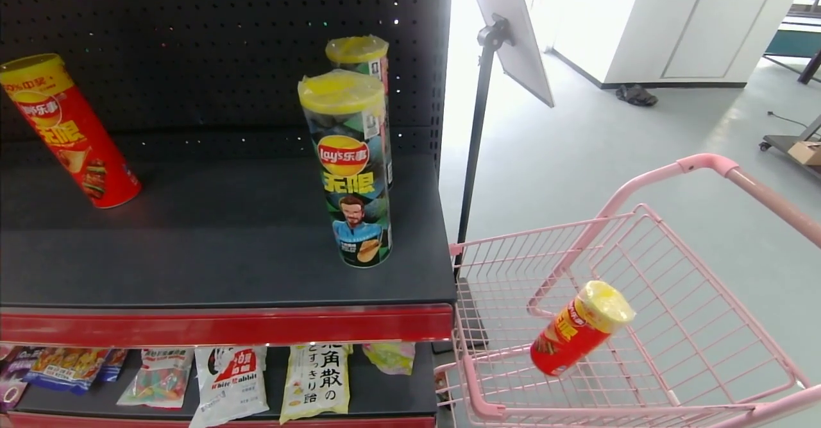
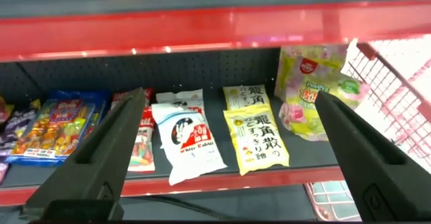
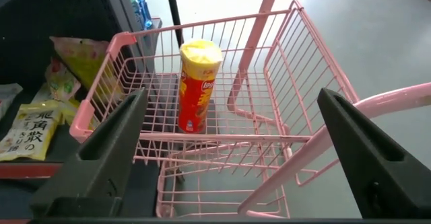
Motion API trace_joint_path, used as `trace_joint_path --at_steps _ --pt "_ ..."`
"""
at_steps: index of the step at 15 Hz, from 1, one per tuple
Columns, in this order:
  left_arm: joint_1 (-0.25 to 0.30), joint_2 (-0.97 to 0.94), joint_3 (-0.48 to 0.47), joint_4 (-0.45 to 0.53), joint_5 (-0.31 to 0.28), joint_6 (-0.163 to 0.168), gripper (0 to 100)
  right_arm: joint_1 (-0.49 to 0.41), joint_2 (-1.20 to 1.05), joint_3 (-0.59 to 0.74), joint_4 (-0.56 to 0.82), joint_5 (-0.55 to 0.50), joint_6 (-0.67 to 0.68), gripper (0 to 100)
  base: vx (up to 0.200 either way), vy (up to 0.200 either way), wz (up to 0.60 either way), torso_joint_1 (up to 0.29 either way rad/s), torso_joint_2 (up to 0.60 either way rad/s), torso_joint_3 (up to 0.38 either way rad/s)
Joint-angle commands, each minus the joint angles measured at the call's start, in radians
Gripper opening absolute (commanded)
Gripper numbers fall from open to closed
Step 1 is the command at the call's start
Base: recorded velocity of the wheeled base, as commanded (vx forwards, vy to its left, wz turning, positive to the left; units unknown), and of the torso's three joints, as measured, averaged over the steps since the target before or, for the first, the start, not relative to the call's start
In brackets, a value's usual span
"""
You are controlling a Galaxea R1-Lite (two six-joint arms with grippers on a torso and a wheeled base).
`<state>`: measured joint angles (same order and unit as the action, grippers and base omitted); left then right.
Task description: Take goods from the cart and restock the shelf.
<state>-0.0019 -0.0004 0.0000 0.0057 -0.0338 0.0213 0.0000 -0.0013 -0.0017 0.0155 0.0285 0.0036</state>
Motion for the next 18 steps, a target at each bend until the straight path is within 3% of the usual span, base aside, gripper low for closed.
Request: trace_joint_path --at_steps 1,7,13,15,16,18 --pt "0.000 0.000 0.000 0.000 0.000 0.000 100 0.000 0.001 0.000 0.000 0.001 -0.001 100 0.000 0.000 0.00 -0.193 0.44 0.261" --pt "0.000 0.000 0.000 0.000 0.000 0.000 100 0.000 0.001 0.000 -0.003 -0.001 -0.005 100 0.000 0.000 0.00 -0.203 0.52 0.317" --pt "0.000 0.000 -0.002 0.000 0.000 0.002 100 0.000 0.003 -0.034 -0.028 0.010 -0.056 100 0.000 0.000 0.00 -0.027 0.07 0.047" --pt "0.000 0.000 -0.002 0.000 0.000 0.002 100 0.021 0.328 -0.543 0.001 0.059 -0.114 100 0.000 0.000 0.00 0.000 0.00 0.000" --pt "0.000 0.000 -0.002 0.000 0.000 0.002 100 0.081 0.492 -0.776 0.012 0.137 -0.111 100 0.000 0.000 0.00 0.000 0.00 0.000" --pt "0.000 0.000 -0.002 0.000 0.000 0.002 100 0.170 0.814 -1.090 -0.006 0.169 -0.123 100 0.000 0.000 0.00 0.000 0.00 0.000"
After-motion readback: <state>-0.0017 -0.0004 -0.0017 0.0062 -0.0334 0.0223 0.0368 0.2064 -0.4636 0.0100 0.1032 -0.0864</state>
